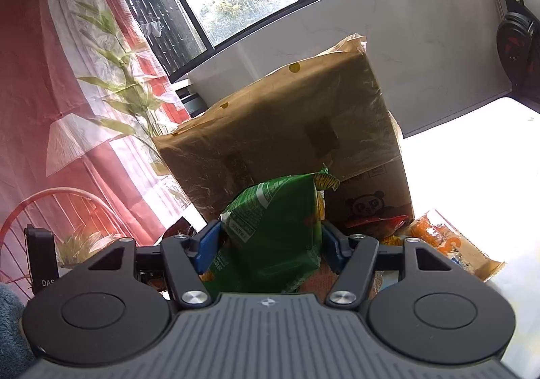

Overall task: Organize snacks
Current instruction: 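Grasp the orange chip bag with the left tool while the right tool grasps the green chip bag, then lift both chip bags over the box and release them inside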

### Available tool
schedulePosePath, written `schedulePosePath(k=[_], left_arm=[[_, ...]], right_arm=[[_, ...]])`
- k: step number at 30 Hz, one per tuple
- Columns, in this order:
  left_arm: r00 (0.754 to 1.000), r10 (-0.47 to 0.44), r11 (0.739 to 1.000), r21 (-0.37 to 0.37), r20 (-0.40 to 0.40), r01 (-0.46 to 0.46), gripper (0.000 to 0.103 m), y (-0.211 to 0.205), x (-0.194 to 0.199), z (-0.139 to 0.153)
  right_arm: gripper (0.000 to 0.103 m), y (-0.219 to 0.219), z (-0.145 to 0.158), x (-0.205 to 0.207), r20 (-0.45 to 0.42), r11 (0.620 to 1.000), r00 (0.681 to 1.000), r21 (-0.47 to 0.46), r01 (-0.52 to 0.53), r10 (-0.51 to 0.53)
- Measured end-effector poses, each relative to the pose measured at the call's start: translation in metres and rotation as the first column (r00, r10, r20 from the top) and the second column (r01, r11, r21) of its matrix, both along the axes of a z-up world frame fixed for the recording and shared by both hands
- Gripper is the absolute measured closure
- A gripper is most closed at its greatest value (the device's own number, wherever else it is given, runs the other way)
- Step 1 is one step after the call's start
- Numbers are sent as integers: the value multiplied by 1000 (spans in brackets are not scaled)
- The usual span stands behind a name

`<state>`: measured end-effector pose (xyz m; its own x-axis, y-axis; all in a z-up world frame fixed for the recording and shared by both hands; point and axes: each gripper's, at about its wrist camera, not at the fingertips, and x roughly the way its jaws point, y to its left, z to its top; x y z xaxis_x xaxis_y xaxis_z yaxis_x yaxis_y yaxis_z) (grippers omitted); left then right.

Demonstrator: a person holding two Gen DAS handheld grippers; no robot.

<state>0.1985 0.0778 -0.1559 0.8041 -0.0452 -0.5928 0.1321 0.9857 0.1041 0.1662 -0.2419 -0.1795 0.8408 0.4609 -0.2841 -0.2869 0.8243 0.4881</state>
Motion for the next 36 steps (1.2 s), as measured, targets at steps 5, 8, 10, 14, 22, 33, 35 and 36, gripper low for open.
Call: schedulePosePath(k=[5, 8, 10, 14, 22, 33, 35, 36], left_arm=[[997, 27, 997, -72, 75, -22, 72, 15, -24, 44], [992, 37, 993, -114, 119, -24, 72, 18, -33, 73], [987, 29, 991, -133, 157, -8, 72, 18, -38, 90], [968, 4, 987, -155, 250, 36, 72, 1, -39, 125], [940, -71, 966, -211, 335, 148, 72, -50, -5, 161], [948, -98, 956, -238, 304, 175, 72, -121, 99, 153], [956, -100, 954, -248, 275, 171, 72, -126, 117, 145], [960, -98, 953, -252, 261, 166, 72, -128, 125, 140]], right_arm=[[40, -2, 16, -8, 57, 1000, 998, -9, 0, 1], [40, -5, 30, -13, 103, 1000, 995, -7, -5, 5], [40, -7, 43, -14, 140, 1000, 990, -5, -5, 5], [40, -9, 71, -13, 222, 1000, 975, -13, -15, 17], [40, -10, 121, 23, 374, 997, 927, -82, 14, 18], [40, 7, 122, 130, 365, 955, 931, -271, 123, -16], [40, 9, 116, 145, 340, 948, 940, -290, 128, -23], [40, 10, 113, 151, 325, 945, 945, -299, 129, -26]])
